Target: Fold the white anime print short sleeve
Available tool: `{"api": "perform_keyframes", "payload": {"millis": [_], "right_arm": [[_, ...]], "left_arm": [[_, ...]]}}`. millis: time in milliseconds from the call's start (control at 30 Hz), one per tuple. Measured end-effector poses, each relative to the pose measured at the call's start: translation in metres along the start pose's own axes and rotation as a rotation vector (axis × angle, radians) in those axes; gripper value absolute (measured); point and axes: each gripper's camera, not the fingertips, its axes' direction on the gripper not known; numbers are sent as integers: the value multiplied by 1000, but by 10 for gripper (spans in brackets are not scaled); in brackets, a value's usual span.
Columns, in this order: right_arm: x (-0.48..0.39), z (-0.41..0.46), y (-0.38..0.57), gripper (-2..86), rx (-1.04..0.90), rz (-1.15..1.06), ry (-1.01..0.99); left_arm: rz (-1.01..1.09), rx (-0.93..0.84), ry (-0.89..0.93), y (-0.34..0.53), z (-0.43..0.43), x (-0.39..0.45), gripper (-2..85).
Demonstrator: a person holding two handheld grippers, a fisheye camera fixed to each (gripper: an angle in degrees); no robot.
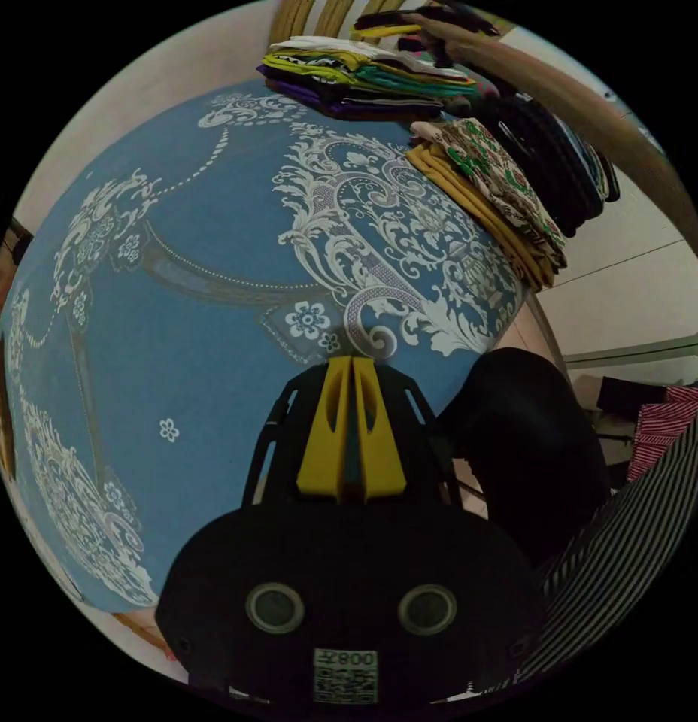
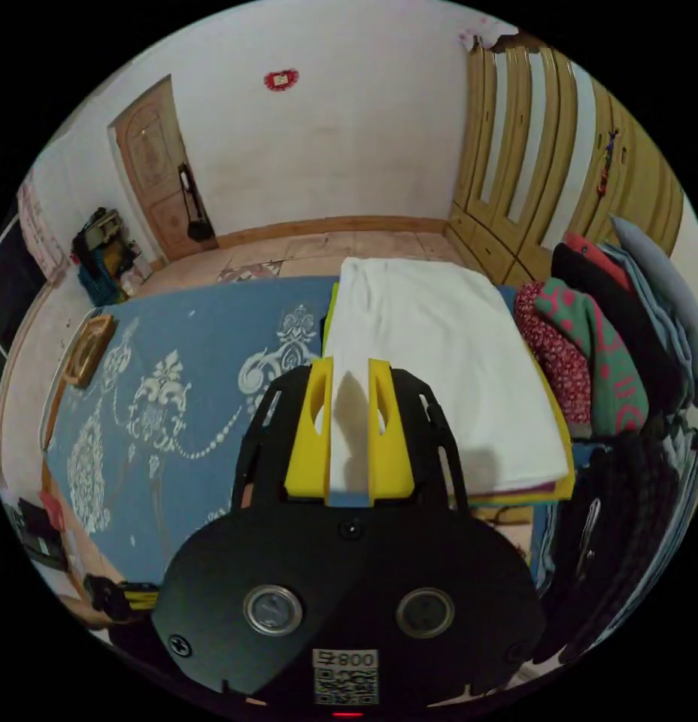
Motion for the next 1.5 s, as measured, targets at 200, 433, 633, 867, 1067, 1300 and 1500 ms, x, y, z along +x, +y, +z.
{"api": "perform_keyframes", "payload": {"millis": [200, 433, 633, 867, 1067, 1300, 1500], "right_arm": [[-38, 34, -79, 98, -61, 18, 50], [-86, 49, -125, 74, -122, 30, 197], [-119, 21, -137, 14, -101, 48, 177], [-149, -85, -122, 5, 91, 91, -100], [-199, -206, -80, 4, 211, -27, -464], [-265, -332, -16, 4, 260, -148, -751], [-325, -424, 34, 3, 279, -216, -872]], "left_arm": [[9, 20, 9, 5, -54, -4, 2], [10, 41, 11, 5, -119, -3, 3], [10, 56, 18, 2, -184, -1, 2], [4, 77, 32, -5, -267, 6, 3], [-75, 154, 162, -8, -356, 1, 3], [-205, 518, 206, 23, -537, -14, 19], [-266, 683, 212, 58, -667, -12, 77]]}}
